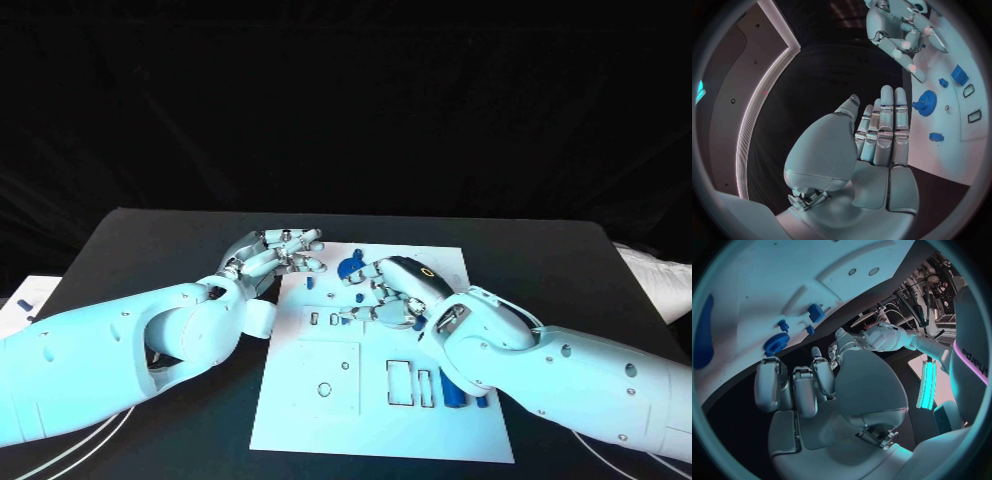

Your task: Assemble the parts on the task board

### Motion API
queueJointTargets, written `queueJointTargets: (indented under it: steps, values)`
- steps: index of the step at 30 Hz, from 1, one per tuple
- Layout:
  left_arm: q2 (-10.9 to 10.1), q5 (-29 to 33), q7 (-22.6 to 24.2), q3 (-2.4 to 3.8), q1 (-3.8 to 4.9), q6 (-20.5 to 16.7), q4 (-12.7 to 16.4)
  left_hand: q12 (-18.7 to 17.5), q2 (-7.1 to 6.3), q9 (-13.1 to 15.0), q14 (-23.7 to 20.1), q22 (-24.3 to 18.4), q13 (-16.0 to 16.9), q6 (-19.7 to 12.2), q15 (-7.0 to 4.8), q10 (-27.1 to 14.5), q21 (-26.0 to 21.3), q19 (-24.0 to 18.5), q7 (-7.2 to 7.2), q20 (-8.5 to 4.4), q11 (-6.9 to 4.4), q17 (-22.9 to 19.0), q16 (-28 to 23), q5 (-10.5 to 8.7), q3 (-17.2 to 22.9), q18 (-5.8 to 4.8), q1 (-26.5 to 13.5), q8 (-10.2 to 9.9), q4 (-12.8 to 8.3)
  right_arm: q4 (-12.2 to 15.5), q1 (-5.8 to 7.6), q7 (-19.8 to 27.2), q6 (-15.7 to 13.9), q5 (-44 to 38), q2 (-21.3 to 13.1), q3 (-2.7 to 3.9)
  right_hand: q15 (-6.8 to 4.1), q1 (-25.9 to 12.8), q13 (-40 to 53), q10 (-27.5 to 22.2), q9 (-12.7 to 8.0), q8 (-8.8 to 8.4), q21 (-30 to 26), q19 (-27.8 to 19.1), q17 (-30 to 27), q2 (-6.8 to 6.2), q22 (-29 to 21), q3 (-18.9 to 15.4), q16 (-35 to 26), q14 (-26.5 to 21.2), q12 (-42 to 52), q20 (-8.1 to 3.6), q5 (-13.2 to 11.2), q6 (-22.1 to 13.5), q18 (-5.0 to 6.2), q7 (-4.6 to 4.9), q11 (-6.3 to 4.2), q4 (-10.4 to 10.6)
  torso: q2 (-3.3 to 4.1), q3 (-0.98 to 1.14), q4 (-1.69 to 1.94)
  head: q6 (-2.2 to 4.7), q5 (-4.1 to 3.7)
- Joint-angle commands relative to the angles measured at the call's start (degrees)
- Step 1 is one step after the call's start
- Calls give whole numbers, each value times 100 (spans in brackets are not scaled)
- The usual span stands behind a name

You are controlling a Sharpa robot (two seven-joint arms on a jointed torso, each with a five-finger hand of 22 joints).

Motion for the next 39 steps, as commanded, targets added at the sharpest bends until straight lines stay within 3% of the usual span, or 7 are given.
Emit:
queueJointTargets:
  steps: [1, 8, 10, 13, 16, 26, 39]
  values:
    - [-4, -431, -762, 4, 9, -46, -66, -40, -6, -4, 133, 83, -25, 32, -48, 4, 149, 120, -27, -61, -28, 135, 154, 5, 128, 68, 100, -27, -66, 213, 106, 1239, -404, 771, -300, 23, 45, 67, 283, -64, 13, 41, -44, -48, 979, 31, -15, -51, -36, 484, -61, -12, 56, -21, 64, -15, -7, 19, -9, -3, -4, 29, -25]
    - [-4, -1487, -1899, 7, 64, 302, -226, 420, -94, 59, 880, 459, 205, 379, -328, 1004, 798, 594, -310, -289, -357, 911, 1256, -28, 188, 84, -291, 106, 179, 581, 379, 1371, -262, 1691, -1009, 42, 13, 134, 225, -90, 67, 108, -90, -80, 891, 142, -74, -166, -88, 462, -123, -31, 260, 151, 78, -65, -49, 96, -59, 20, -74, 45, 33]
    - [16, -1970, -2468, 7, 124, 577, -265, 751, -166, 106, 1139, 694, 478, 512, -474, 1413, 1179, 842, -477, -470, -528, 2846, 3331, -24, 82, 81, -489, 158, 340, 661, 491, 1204, -93, 2328, -1264, 46, -21, 462, 21, -241, 83, 115, -247, -262, 626, 286, -345, -27, -236, 394, -404, -65, 314, 211, 137, -82, -74, -52, -87, 35, -87, 30, 64]
    - [33, -2501, -3344, 7, 246, 1045, -282, 1409, -153, 198, 1282, 3987, 1125, 573, -583, 1510, 3897, 1972, -468, -597, -669, 5770, 6323, -96, -16, -384, -571, 196, 486, 717, 605, 946, -21, 2878, -1528, 49, -61, 1062, -59, -271, 87, 107, -300, -300, 561, 499, -421, 350, -284, 381, -501, -102, 227, 262, 151, -94, -110, -389, -126, 64, -100, 38, 74]
    - [48, -2933, -3993, 6, 381, 1392, -289, 2852, -197, 387, 1226, 4936, 2483, 504, -551, 910, 4732, 1862, -577, -617, -721, 6595, 7104, -106, -184, -474, -549, 403, 584, 765, 651, 779, 6, 3076, -1693, 49, -50, 1060, -58, -225, 91, 106, -291, -270, 573, 464, -399, 426, -283, 392, -479, -106, 97, 329, 142, -85, -104, -433, -160, 104, -108, 28, 88]
    - [281, -4828, -5587, 4, 750, 1898, -410, 5924, 151, 1081, 1417, 6252, 5547, 572, -692, 1173, 5574, 2220, -762, -674, -794, 7236, 7619, -109, -788, -644, -1354, 1417, 926, 824, 685, 470, -106, 3082, -1899, 45, -42, 812, -108, -202, 56, 17, -298, -249, 576, 325, -395, 368, -292, 401, -516, -102, 93, 246, 140, -67, -89, -356, -230, 179, -152, -18, 208]
    - [881, -5826, -6355, 2, 901, 2102, -633, 6586, 330, 2190, 1417, 6828, 6267, 135, -798, 1404, 5875, 2460, -926, -776, -907, 7236, 7619, -402, -1561, -751, -1671, 2575, 951, 822, 664, 323, -172, 3001, -1926, 33, -33, 766, -125, -203, 49, 27, -302, -245, 568, 274, -396, 339, -299, 401, -530, -93, 111, 217, 139, -63, -82, -351, -235, 195, -153, -74, 209]
